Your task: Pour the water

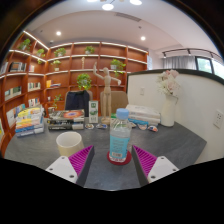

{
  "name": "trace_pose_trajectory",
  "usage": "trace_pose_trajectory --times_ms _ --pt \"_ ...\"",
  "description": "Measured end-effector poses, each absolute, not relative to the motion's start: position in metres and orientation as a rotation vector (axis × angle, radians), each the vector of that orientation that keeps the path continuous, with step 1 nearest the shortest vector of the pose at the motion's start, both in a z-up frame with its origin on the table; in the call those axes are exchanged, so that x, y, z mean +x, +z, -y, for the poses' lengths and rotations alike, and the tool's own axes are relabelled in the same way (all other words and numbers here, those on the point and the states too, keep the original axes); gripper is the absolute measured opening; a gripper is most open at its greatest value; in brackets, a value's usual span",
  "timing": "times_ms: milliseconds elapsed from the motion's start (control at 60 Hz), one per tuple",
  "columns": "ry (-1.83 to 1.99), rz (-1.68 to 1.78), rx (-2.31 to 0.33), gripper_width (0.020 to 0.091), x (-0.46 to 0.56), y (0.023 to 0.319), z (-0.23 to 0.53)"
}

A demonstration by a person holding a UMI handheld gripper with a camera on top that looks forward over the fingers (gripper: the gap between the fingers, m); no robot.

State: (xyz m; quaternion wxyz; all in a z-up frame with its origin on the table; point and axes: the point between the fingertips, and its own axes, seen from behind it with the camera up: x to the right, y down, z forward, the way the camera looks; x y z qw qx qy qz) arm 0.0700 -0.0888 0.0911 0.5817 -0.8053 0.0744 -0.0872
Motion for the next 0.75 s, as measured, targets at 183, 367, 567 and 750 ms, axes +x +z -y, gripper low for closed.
trace_pose_trajectory --times_ms 183,367,567,750 --pt "-0.133 -0.086 -1.861 0.0749 0.036 0.122 0.13" --pt "-0.017 -0.081 -1.801 0.0748 0.014 0.144 0.145" --pt "-0.011 -0.031 -1.825 0.0741 0.005 0.136 0.15" --pt "-0.049 -0.01 -1.85 0.0736 0.013 0.129 0.15"
